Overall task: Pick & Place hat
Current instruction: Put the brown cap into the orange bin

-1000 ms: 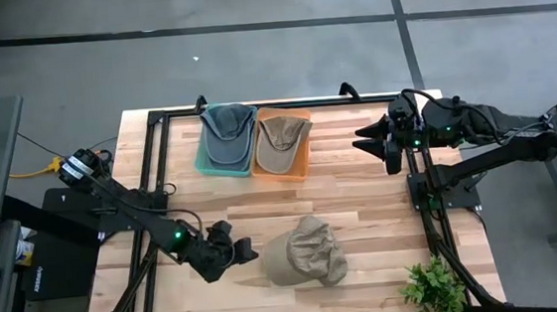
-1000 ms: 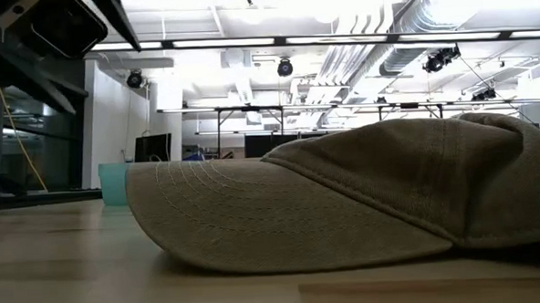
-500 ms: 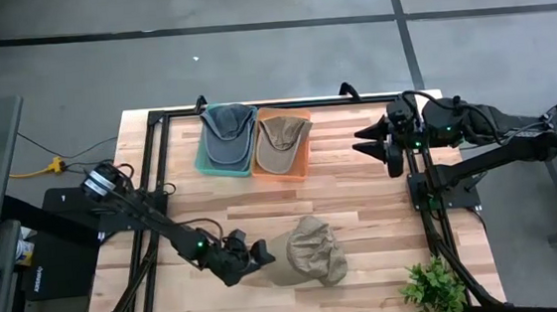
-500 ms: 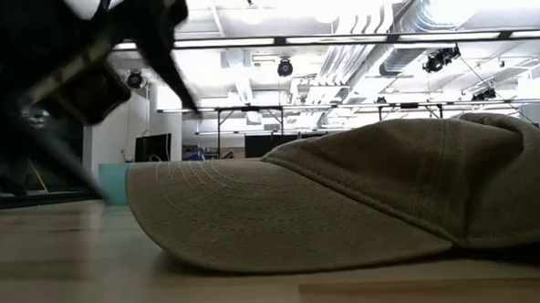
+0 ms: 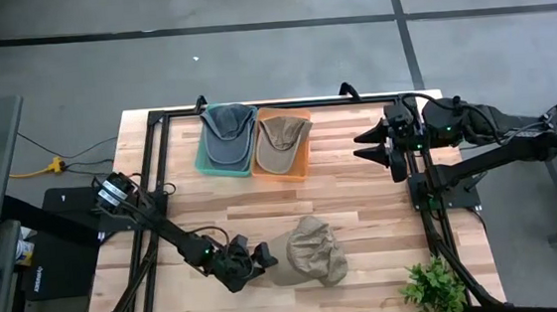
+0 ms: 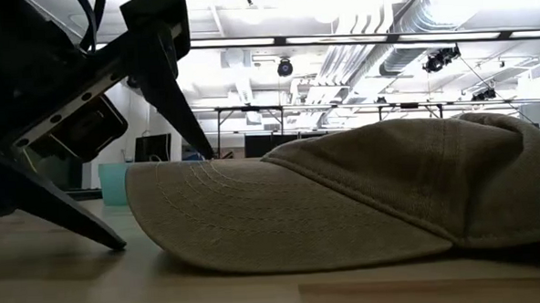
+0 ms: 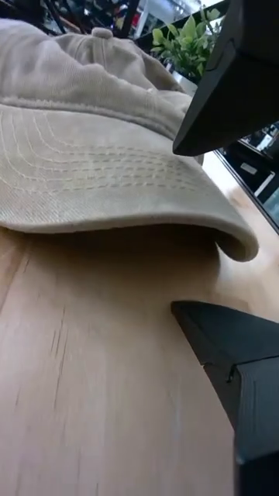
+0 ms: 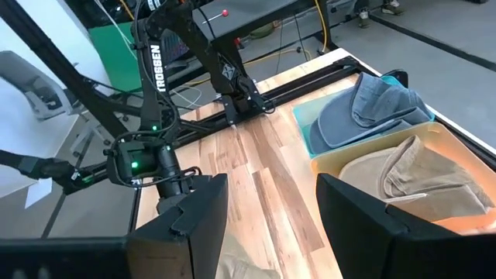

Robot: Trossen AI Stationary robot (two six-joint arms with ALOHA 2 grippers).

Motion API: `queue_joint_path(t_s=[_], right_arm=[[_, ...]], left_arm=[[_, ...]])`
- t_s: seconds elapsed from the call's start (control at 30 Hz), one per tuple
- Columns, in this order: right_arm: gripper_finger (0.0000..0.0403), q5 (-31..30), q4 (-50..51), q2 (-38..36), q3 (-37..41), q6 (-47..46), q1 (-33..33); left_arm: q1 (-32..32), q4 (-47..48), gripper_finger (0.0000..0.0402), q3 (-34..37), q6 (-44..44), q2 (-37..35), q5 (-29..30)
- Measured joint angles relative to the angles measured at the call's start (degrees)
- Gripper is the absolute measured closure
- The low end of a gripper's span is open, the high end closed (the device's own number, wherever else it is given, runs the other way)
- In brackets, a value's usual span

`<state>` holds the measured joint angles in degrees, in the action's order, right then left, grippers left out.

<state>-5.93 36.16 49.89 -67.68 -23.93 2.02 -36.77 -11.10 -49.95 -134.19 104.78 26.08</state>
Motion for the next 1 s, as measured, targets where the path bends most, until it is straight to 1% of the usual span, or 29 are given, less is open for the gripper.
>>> queue_joint_path(t_s=[0.1, 0.3, 0.5, 0.6, 0.67, 0.77, 1.0], right_arm=[[0.0210, 0.39, 0.00, 0.01, 0.00, 0.38, 0.02], [0.0210, 0.52, 0.02, 0.00, 0.00, 0.87, 0.02], [0.0210, 0.54, 0.04, 0.00, 0.00, 0.90, 0.00], [0.0210, 0.55, 0.04, 0.00, 0.00, 0.88, 0.02], [0.0210, 0.55, 0.04, 0.01, 0.00, 0.89, 0.00], [0.0210, 0.56, 0.07, 0.00, 0.00, 0.88, 0.00], [0.0210, 0.56, 0.07, 0.01, 0.00, 0.88, 0.02]], left_arm=[[-0.01, -0.82, 0.0085, -0.05, -0.54, 0.77, 0.67], [0.15, -3.99, 0.0085, -0.14, -0.44, 2.77, 4.37], [1.75, -6.99, 0.0085, -0.14, 0.92, 3.96, 5.20], [3.01, -8.08, 0.0090, -0.07, 3.12, 4.01, 4.93], [3.87, -8.87, 0.0101, -0.05, 4.66, 4.07, 4.50], [4.87, -9.13, 0.0130, -0.05, 5.37, 4.07, 3.87], [5.37, -9.31, 0.0229, -0.01, 4.95, 4.09, 2.33]])
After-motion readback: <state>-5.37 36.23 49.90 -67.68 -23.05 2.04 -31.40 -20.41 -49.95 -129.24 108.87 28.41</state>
